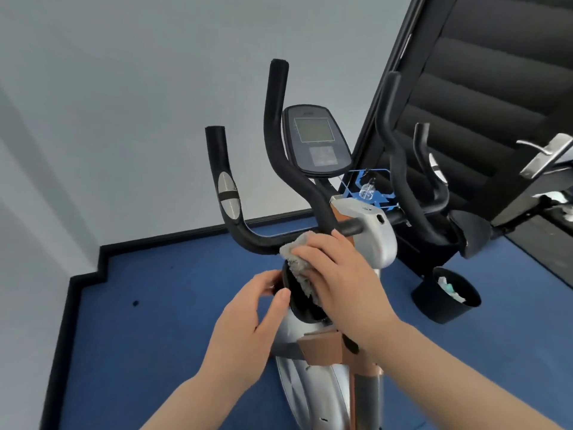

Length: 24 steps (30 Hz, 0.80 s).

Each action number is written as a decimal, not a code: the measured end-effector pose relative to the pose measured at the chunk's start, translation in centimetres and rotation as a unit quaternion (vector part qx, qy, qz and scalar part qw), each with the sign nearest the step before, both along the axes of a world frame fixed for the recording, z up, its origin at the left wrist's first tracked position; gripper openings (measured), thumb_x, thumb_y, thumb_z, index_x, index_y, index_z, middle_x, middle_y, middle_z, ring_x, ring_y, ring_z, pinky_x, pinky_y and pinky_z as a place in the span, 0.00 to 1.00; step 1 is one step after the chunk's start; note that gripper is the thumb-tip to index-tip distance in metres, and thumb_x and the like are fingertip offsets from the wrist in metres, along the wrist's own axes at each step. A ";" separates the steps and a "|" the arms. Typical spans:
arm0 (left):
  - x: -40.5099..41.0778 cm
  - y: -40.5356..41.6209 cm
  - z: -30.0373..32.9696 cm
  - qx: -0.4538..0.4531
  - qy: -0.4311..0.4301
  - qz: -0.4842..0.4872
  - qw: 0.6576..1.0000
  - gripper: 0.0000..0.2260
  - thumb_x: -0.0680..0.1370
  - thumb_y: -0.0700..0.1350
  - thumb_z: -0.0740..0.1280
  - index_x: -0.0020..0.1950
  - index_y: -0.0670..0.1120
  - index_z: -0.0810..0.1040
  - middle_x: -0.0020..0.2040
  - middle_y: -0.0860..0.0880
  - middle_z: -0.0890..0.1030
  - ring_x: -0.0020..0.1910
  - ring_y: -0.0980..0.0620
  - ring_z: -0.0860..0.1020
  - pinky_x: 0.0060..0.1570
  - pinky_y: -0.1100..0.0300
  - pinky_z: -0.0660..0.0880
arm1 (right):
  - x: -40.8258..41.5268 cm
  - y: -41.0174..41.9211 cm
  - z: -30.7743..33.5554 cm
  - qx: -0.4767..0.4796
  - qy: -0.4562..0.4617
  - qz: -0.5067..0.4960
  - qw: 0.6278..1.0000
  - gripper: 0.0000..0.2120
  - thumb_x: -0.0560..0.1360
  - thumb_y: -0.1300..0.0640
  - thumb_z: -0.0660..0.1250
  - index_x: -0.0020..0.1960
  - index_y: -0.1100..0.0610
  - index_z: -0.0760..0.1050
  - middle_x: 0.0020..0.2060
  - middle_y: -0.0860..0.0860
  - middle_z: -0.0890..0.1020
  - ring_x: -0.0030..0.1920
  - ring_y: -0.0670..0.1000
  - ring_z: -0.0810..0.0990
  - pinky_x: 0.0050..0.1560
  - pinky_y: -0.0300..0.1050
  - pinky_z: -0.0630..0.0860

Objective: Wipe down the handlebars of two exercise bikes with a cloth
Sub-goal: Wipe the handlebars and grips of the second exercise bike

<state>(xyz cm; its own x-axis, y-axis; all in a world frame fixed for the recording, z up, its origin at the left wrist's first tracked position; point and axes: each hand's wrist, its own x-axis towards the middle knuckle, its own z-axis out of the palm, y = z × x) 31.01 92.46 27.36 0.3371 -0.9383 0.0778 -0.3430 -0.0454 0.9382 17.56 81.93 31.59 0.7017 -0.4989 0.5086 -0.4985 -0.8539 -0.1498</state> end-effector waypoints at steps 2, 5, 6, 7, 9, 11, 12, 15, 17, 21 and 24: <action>-0.1 0.0 -0.1 0.003 -0.008 0.009 1.000 0.15 0.75 0.64 0.56 0.57 0.64 0.74 0.54 0.69 0.78 0.57 0.69 0.73 0.54 0.67 0.70 | -1.8 -0.3 -0.4 -0.012 0.044 0.029 0.999 0.11 0.72 0.66 0.66 0.54 0.59 0.79 0.50 0.53 0.80 0.56 0.53 0.78 0.68 0.52 0.66; 0.0 -0.1 -0.4 0.014 -0.014 0.015 1.000 0.11 0.76 0.60 0.58 0.55 0.64 0.75 0.53 0.68 0.78 0.57 0.69 0.74 0.53 0.67 0.70 | -4.7 -0.4 -0.5 -0.043 0.102 0.075 0.991 0.12 0.71 0.66 0.67 0.53 0.57 0.79 0.50 0.51 0.79 0.56 0.52 0.76 0.65 0.52 0.69; 0.0 -0.1 -0.4 0.016 -0.012 0.012 1.000 0.12 0.76 0.62 0.58 0.55 0.64 0.75 0.54 0.68 0.78 0.57 0.68 0.74 0.53 0.67 0.70 | -5.0 -0.3 -0.3 -0.032 0.096 0.081 0.992 0.10 0.72 0.63 0.66 0.53 0.56 0.78 0.49 0.51 0.79 0.55 0.52 0.76 0.63 0.51 0.71; 0.1 -0.1 -0.4 0.014 -0.008 0.011 1.000 0.13 0.75 0.63 0.57 0.55 0.65 0.75 0.54 0.68 0.78 0.57 0.68 0.74 0.53 0.67 0.69 | -4.7 -0.1 0.1 -0.012 0.074 0.079 0.994 0.09 0.73 0.61 0.64 0.53 0.56 0.78 0.49 0.50 0.79 0.53 0.51 0.76 0.59 0.49 0.72; 0.0 -0.1 -0.5 0.004 0.019 0.009 1.000 0.13 0.76 0.64 0.56 0.55 0.64 0.75 0.54 0.66 0.79 0.57 0.67 0.75 0.51 0.67 0.69 | -2.8 -0.1 0.9 0.041 0.002 0.046 0.998 0.09 0.75 0.58 0.64 0.53 0.56 0.78 0.49 0.50 0.78 0.50 0.50 0.76 0.53 0.46 0.72; -0.4 -0.1 -0.8 -0.025 0.068 0.013 0.997 0.12 0.80 0.58 0.55 0.56 0.62 0.76 0.54 0.61 0.81 0.58 0.62 0.76 0.52 0.67 0.71 | -0.2 0.3 1.1 0.101 -0.060 0.012 0.993 0.10 0.75 0.58 0.66 0.56 0.56 0.78 0.51 0.49 0.78 0.51 0.49 0.75 0.54 0.44 0.72; -0.6 -0.1 -1.0 -0.041 0.088 0.024 0.995 0.12 0.80 0.55 0.54 0.56 0.60 0.77 0.54 0.59 0.81 0.57 0.59 0.77 0.53 0.68 0.71 | 0.8 0.9 0.7 0.132 -0.081 0.006 0.988 0.11 0.75 0.59 0.67 0.57 0.56 0.77 0.52 0.49 0.78 0.52 0.48 0.76 0.55 0.43 0.73; -0.8 0.2 -1.5 -0.068 0.119 0.079 0.987 0.14 0.80 0.53 0.53 0.57 0.58 0.77 0.56 0.58 0.81 0.56 0.57 0.79 0.55 0.61 0.71 | 0.0 3.1 -1.2 0.176 -0.106 0.008 0.979 0.09 0.76 0.59 0.66 0.56 0.55 0.76 0.51 0.46 0.78 0.52 0.45 0.76 0.54 0.37 0.72; -0.8 0.4 -1.7 -0.070 0.120 0.100 0.985 0.15 0.79 0.53 0.53 0.57 0.57 0.77 0.56 0.59 0.81 0.55 0.57 0.80 0.55 0.57 0.71 | -1.9 3.6 -1.2 0.184 -0.085 0.037 0.979 0.08 0.75 0.56 0.65 0.54 0.52 0.75 0.49 0.43 0.77 0.51 0.42 0.75 0.52 0.36 0.72; -1.3 0.0 -1.1 -0.080 0.111 0.089 0.987 0.15 0.80 0.52 0.53 0.56 0.56 0.78 0.54 0.57 0.82 0.55 0.57 0.79 0.54 0.61 0.71 | -1.3 1.9 0.3 0.212 -0.151 0.046 0.964 0.07 0.75 0.55 0.66 0.53 0.50 0.76 0.48 0.42 0.77 0.52 0.42 0.76 0.52 0.36 0.72; -1.7 -0.6 -0.6 -0.104 0.126 0.111 0.980 0.14 0.82 0.49 0.53 0.53 0.54 0.79 0.51 0.57 0.83 0.53 0.59 0.79 0.50 0.70 0.72 | 0.9 2.6 -0.7 0.252 -0.192 -0.004 0.948 0.10 0.75 0.57 0.67 0.57 0.51 0.77 0.52 0.43 0.77 0.57 0.44 0.75 0.58 0.41 0.72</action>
